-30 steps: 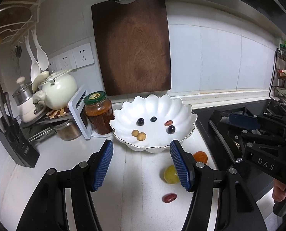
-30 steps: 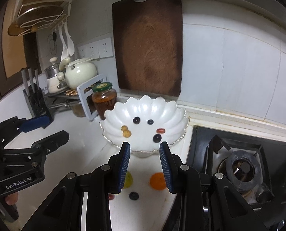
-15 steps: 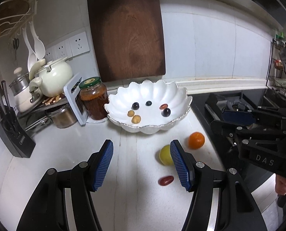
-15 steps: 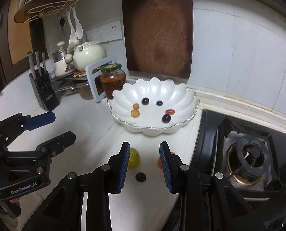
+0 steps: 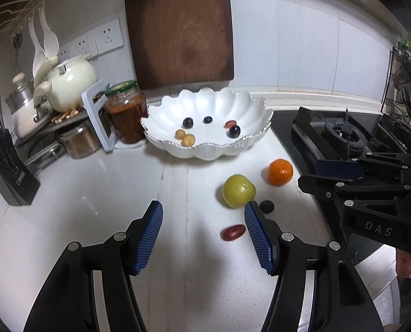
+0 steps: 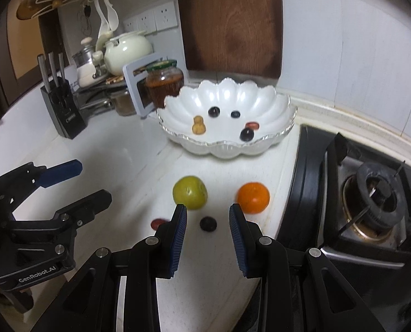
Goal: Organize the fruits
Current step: 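Withdraw both open tools from the bowl back toward the remaining fruits, then grasp a black plum with the right tool while the left tool grasps a red date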
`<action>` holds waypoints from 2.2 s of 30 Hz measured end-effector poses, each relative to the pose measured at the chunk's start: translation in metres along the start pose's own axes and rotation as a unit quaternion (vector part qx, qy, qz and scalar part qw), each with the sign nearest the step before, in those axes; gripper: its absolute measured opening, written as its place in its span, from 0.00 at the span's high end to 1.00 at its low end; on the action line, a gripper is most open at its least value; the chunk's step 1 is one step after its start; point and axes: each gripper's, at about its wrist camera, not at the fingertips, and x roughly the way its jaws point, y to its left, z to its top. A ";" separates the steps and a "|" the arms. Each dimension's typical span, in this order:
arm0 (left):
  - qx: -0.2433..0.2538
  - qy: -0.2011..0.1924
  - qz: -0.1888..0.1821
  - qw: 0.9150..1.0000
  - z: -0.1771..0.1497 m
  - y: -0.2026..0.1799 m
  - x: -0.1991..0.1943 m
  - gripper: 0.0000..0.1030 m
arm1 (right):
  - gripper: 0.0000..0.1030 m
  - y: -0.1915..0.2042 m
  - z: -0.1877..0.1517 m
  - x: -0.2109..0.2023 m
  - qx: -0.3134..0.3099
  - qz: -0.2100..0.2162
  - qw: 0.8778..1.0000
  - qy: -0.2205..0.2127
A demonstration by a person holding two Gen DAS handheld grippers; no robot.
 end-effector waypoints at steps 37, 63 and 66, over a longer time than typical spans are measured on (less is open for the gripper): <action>-0.034 0.056 -0.059 0.996 -0.033 -0.011 0.072 0.47 | 0.68 -0.010 -0.020 0.073 0.018 0.026 0.997 0.065; -0.045 0.080 -0.091 0.992 -0.038 -0.015 0.096 0.72 | 0.76 -0.010 -0.018 0.095 0.017 0.024 0.996 0.079; -0.046 0.079 -0.092 0.992 -0.038 -0.015 0.095 0.74 | 0.77 -0.011 -0.019 0.095 0.020 0.027 0.996 0.079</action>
